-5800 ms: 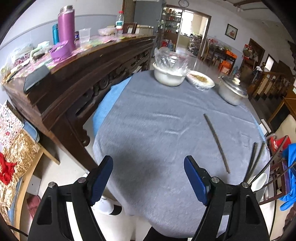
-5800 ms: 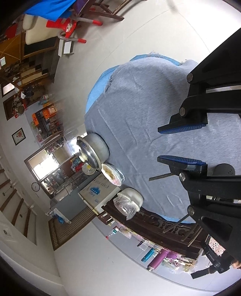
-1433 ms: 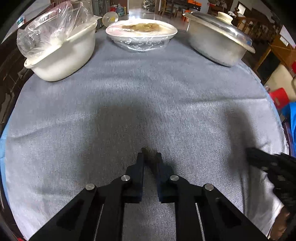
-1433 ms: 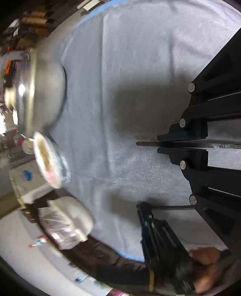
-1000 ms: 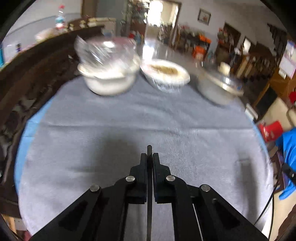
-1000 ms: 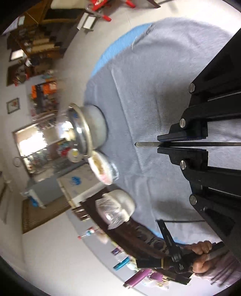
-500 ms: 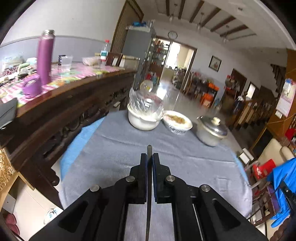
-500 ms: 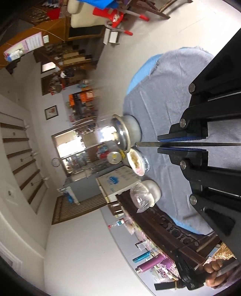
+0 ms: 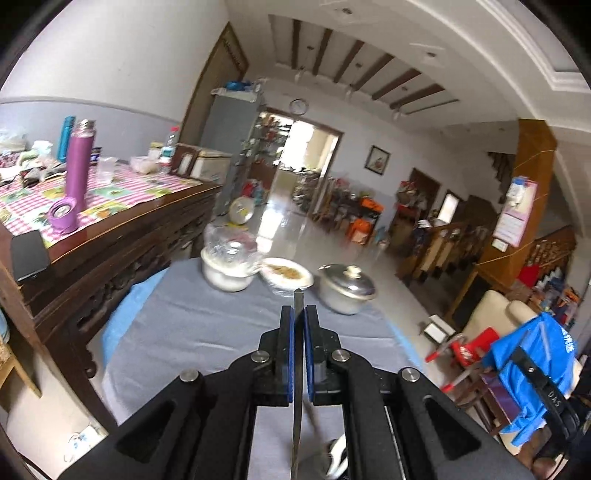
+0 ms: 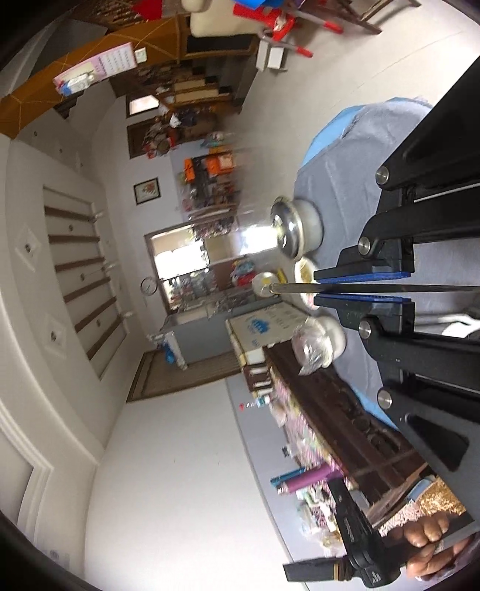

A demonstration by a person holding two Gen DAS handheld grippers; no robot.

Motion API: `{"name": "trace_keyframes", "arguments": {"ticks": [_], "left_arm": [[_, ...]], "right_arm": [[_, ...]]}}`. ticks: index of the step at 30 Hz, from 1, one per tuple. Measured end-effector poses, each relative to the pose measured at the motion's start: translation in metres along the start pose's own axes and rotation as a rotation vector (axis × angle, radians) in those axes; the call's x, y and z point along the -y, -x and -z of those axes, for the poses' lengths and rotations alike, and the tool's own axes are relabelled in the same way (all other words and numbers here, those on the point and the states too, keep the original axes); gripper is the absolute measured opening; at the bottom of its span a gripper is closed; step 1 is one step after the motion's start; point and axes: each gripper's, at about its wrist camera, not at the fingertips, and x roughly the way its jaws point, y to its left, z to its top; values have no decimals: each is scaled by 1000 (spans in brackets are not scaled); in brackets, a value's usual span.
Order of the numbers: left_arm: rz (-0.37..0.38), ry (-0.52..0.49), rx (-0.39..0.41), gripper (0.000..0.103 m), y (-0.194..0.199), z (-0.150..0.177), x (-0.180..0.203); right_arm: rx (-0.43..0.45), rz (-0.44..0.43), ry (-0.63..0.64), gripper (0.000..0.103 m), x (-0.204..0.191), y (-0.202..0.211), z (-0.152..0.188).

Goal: Organize utensils

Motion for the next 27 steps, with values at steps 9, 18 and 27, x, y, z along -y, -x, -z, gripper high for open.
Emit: {"name": "trace_keyframes", "arguments": {"ticks": [9,18,27], "left_arm": [[70,-8,35,5,-11,2,32],[55,-29,61,5,-40,25,46],[20,-42,11,5,-58,47,46]], "right_arm": [[47,-80,51,6,-43,0,4],[-26,-78,79,6,-49,-32,35],[-62,-89,68,7,-38,-44,49]]}}
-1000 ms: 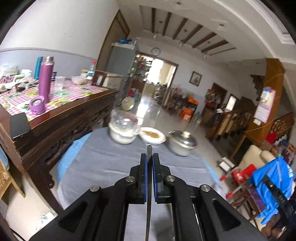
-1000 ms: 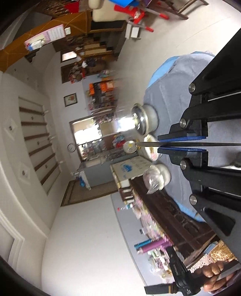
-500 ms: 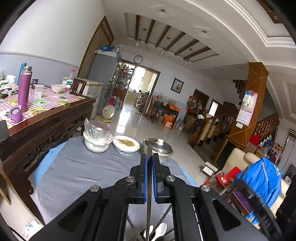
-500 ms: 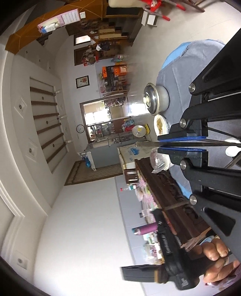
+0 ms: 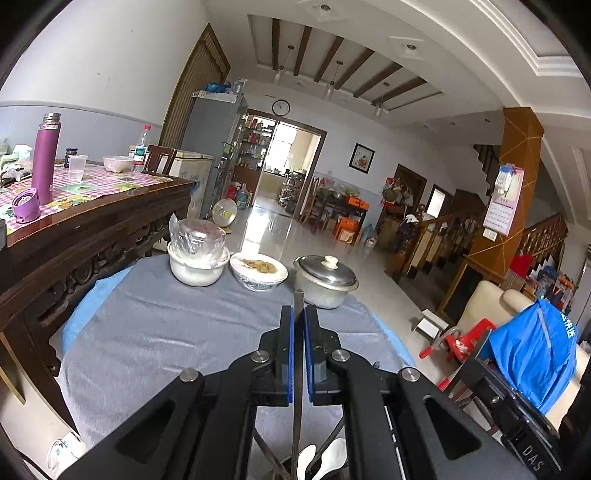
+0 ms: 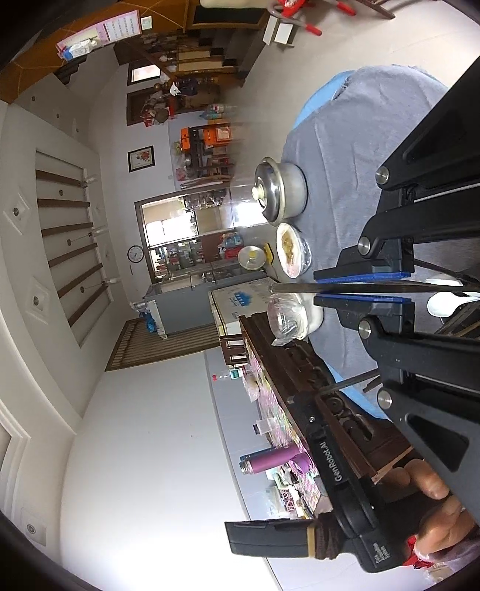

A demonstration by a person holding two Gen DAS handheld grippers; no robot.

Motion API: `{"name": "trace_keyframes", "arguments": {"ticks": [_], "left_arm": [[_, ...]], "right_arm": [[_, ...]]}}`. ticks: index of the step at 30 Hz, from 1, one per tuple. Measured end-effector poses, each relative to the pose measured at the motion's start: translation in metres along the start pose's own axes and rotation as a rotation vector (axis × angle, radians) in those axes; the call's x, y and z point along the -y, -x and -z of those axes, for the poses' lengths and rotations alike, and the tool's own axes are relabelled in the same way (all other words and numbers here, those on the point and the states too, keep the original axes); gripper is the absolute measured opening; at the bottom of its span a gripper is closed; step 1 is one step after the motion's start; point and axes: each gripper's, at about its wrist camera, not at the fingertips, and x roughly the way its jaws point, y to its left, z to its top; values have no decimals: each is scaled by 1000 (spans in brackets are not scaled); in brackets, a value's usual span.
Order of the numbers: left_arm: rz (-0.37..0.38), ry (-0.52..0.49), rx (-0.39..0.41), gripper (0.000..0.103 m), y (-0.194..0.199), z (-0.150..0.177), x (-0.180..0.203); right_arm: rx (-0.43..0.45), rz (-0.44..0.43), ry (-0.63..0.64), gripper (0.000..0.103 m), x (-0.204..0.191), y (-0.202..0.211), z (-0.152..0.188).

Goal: Organize utensils

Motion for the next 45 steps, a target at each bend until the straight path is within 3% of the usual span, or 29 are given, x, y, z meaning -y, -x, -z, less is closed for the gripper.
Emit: {"name": "trace_keyframes", "arguments": {"ticks": [13,45], "left_arm": [[-62,-45,-29,5,0,12,8],[-62,-50,-29,5,6,11,6]], "right_arm": [[-25,-8,-11,7,5,2,7],[-31,-27,3,7,-5,8,9]]}}
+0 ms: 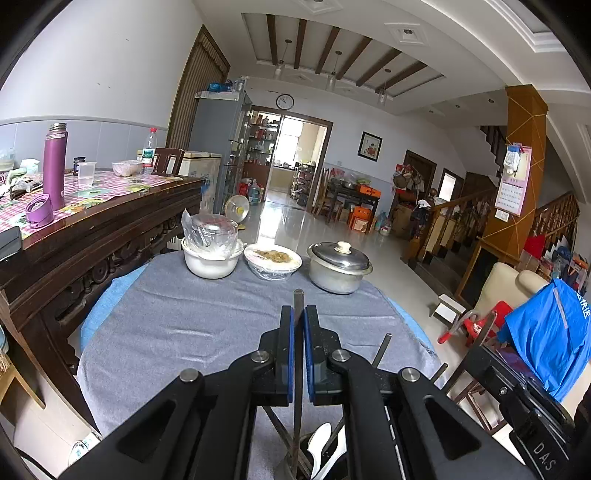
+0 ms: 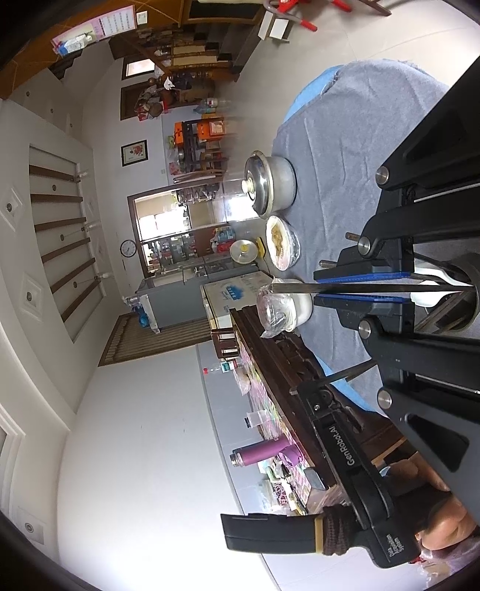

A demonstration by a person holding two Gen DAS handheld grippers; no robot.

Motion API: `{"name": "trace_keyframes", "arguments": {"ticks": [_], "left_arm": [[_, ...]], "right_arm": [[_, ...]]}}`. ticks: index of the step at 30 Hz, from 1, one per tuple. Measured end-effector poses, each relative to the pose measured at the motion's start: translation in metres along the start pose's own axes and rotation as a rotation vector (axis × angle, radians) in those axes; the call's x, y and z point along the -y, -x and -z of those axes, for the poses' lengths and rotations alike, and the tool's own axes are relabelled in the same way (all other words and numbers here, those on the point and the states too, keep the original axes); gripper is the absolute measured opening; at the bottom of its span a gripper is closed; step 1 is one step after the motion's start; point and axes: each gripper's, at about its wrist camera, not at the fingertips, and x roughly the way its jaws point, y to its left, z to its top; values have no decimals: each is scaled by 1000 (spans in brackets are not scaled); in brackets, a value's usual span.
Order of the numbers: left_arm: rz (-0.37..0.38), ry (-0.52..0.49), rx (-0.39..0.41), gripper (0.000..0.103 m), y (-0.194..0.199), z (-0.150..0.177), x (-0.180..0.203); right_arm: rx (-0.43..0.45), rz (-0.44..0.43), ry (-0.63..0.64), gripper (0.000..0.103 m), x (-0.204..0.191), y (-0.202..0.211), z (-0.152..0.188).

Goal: Organize utensils

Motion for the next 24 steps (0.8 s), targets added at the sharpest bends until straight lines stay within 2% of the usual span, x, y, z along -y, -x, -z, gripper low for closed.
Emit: {"name": "trace_keyframes", "arguments": {"ticks": [16,24], "left_arm": [[20,20,-19,5,-8,0,-10],[41,-2,-72,5,-24,5,-4]], "right_arm": [[-23,-14,-16,6,9,-8,7],[-64,-46,-57,7,29,-23,15]]}}
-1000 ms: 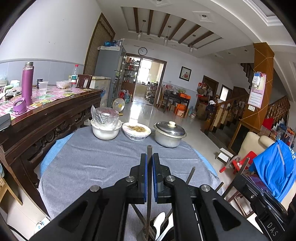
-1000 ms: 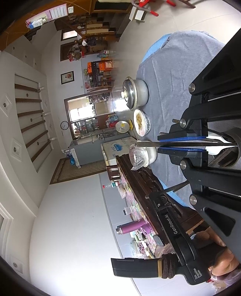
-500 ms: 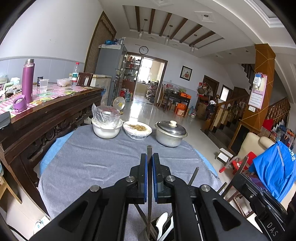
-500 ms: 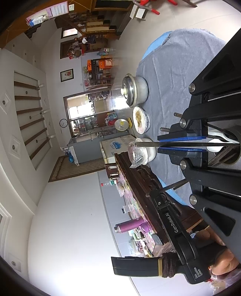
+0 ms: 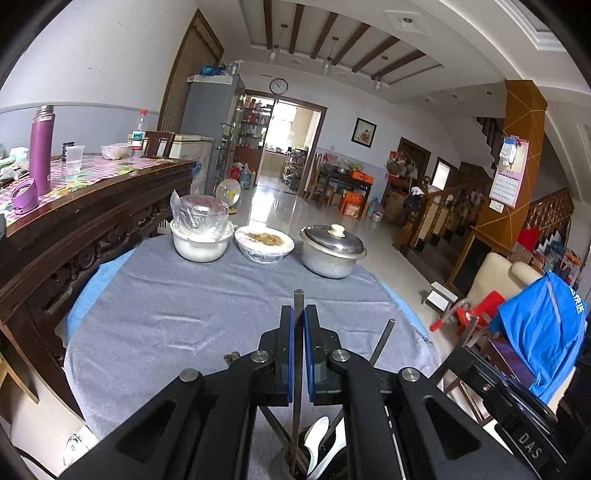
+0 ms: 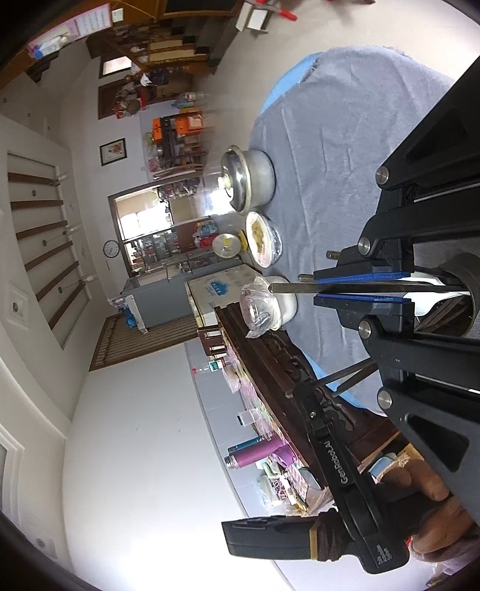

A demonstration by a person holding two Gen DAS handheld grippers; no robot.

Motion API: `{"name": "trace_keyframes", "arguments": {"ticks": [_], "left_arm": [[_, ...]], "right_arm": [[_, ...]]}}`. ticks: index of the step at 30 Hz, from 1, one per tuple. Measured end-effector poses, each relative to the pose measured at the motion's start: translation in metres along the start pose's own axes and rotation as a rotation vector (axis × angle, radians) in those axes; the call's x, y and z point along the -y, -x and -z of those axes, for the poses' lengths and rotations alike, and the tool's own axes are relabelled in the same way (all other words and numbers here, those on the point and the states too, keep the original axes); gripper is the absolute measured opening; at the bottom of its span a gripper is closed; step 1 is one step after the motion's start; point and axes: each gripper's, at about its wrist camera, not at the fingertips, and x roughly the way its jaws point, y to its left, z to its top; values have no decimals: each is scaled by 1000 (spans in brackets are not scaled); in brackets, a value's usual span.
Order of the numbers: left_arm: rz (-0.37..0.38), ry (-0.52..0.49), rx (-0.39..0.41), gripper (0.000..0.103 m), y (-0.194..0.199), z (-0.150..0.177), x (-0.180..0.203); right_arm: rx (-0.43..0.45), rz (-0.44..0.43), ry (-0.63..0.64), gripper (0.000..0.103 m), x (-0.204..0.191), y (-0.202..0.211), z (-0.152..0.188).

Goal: Organize utensils

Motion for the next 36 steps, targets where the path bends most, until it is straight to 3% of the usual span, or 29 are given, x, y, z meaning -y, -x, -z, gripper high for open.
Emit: {"name": "trace_keyframes", "arguments": {"ticks": [4,10,16,25,28,33,36], "left_arm": [[10,-19,-35,5,-6,-3,2],[43,-22,-177,5,-23,-9,5],[44,-31,-246,5,-31,-15,8],[-101,26,-396,5,-26,-23,2],[-106,69,-457,5,-25,-19,1],[-95,0,-490,5,-21,-19,12],[-68,-25,-515,5,-21,-21,16]], "right_arm": [[-19,-29,-1,7,5,-9,-10],[-115,-44,4,7,4,-22,-41],[-220,-45,64,7,-12,-35,-55],[-375,3,142,7,-30,-48,-49],[-435,-15,166,7,-36,-50,-46],[-523,-24,212,7,-35,-56,-35],[-563,-39,172,7,-28,-56,-34]]}}
